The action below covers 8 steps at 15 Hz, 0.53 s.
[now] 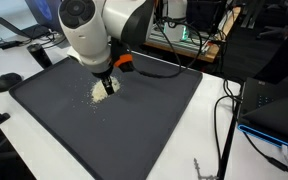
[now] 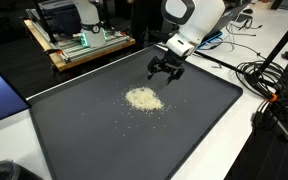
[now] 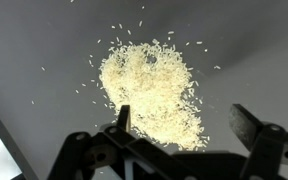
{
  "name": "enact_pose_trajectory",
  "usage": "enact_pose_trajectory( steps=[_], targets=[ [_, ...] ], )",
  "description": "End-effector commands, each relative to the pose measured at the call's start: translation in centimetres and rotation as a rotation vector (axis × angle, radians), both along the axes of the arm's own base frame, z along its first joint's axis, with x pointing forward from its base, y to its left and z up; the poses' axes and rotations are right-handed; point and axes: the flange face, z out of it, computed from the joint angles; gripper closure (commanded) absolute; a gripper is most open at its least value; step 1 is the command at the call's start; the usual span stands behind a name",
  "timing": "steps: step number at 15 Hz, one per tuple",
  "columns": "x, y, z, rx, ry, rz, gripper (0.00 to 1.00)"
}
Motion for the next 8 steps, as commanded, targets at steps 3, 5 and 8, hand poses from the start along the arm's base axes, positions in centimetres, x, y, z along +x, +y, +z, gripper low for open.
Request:
enact_pose_trajectory(
  steps=[3,5,8],
  targets=[
    [1.0,-1.4,0.6,0.005,0.001,-0.024,0.0],
    [1.5,-2.8,1.0,0.053,-0.006,-0.026,0.0],
    [2.5,-5.7,1.3,0.17,0.011,-0.001,0.0]
  ],
)
